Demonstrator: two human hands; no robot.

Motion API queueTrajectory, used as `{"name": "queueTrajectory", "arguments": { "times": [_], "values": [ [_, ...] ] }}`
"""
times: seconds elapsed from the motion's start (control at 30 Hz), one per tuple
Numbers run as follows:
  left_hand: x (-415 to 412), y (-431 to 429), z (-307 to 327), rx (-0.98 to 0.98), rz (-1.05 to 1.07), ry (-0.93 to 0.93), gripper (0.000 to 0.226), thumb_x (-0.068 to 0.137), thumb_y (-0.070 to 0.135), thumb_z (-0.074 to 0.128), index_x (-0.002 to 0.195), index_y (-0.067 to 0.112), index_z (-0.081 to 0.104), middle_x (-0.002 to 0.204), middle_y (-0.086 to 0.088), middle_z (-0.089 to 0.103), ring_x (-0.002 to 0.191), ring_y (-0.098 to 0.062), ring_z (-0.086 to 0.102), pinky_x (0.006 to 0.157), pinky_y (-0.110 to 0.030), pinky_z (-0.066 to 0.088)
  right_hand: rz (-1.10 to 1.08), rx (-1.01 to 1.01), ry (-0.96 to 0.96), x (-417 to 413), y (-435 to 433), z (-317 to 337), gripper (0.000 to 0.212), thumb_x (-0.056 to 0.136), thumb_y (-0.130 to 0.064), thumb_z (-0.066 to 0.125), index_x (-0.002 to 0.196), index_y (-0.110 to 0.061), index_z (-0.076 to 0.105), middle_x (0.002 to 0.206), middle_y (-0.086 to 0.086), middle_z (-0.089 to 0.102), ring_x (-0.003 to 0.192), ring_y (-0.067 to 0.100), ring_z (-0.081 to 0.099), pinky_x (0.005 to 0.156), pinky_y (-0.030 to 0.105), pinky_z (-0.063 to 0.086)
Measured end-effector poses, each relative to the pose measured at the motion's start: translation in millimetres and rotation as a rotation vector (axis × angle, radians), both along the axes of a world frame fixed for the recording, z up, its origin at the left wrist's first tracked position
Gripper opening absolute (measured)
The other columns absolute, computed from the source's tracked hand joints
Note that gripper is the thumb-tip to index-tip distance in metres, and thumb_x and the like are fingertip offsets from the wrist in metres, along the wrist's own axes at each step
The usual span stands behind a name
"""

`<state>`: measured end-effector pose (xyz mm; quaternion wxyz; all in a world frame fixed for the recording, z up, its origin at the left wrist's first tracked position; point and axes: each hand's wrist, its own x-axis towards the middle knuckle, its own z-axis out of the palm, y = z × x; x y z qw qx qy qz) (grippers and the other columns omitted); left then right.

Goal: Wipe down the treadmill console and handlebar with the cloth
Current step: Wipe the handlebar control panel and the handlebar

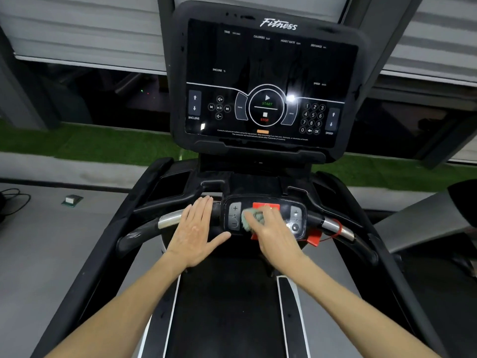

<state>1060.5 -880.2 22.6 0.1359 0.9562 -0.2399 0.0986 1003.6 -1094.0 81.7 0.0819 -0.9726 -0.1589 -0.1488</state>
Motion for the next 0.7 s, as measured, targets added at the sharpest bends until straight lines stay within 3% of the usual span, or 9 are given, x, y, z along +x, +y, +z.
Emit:
{"name": "queueTrajectory", "arguments": {
  "times": [0.13,0.23,0.33,0.43,0.53,0.7],
  "values": [
    [0.4,0.6,0.7,0.009,0.003,0.003,0.101,0.088,0.078,0.019,0.154,0.002,0.014,0.16,-0.016,0.023,0.15,-0.025,0.015,0.123,-0.04,0.008,-0.129,0.015,-0.09,17.3,-3.4,12.5,0.066,0.059,0.02,0.067,0.12,-0.004,0.06,0.107,0.021,0.055,0.087,0.032,0.053,0.058,0.036,0.053],
    [-0.6,-0.4,0.9,0.007,0.008,0.001,0.101,0.088,0.078,0.019,0.154,0.002,0.015,0.159,-0.017,0.024,0.15,-0.026,0.017,0.123,-0.041,0.009,-0.034,-0.008,-0.043,-16.4,-2.9,-13.8,0.07,0.059,0.017,0.068,0.123,-0.007,0.058,0.106,0.017,0.054,0.089,0.029,0.052,0.064,0.035,0.054],
    [-1.2,-0.6,-0.1,0.003,0.014,-0.001,0.101,0.088,0.078,0.018,0.154,0.001,0.016,0.159,-0.017,0.025,0.15,-0.026,0.018,0.123,-0.041,0.01,0.026,-0.035,0.003,-30.3,-6.4,-22.9,0.074,0.058,0.015,0.073,0.126,-0.008,0.057,0.104,0.017,0.056,0.087,0.029,0.054,0.059,0.034,0.054],
    [-0.4,-0.2,0.0,-0.005,0.012,0.005,0.102,0.088,0.079,0.018,0.154,0.002,0.017,0.159,-0.017,0.026,0.149,-0.027,0.019,0.122,-0.043,0.012,-0.078,0.01,-0.036,-0.3,-6.1,1.9,0.065,0.06,0.017,0.07,0.12,-0.006,0.061,0.102,0.018,0.055,0.083,0.03,0.054,0.052,0.032,0.05],
    [-0.2,-0.4,0.7,0.003,0.011,0.008,0.102,0.088,0.079,0.017,0.155,0.002,0.015,0.159,-0.017,0.025,0.15,-0.026,0.017,0.122,-0.041,0.008,-0.178,0.022,-0.116,18.5,-5.9,17.9,0.06,0.057,0.019,0.068,0.113,-0.004,0.064,0.101,0.02,0.057,0.08,0.031,0.055,0.055,0.032,0.046],
    [-1.4,-1.3,1.6,0.005,0.016,0.015,0.106,0.085,0.082,0.011,0.155,0.002,0.013,0.16,-0.016,0.023,0.15,-0.025,0.015,0.122,-0.037,0.003,-0.056,-0.007,-0.025,-33.2,-11.3,-18.5,0.067,0.058,0.013,0.076,0.12,-0.007,0.061,0.108,0.016,0.056,0.089,0.027,0.054,0.061,0.029,0.052]
  ]
}}
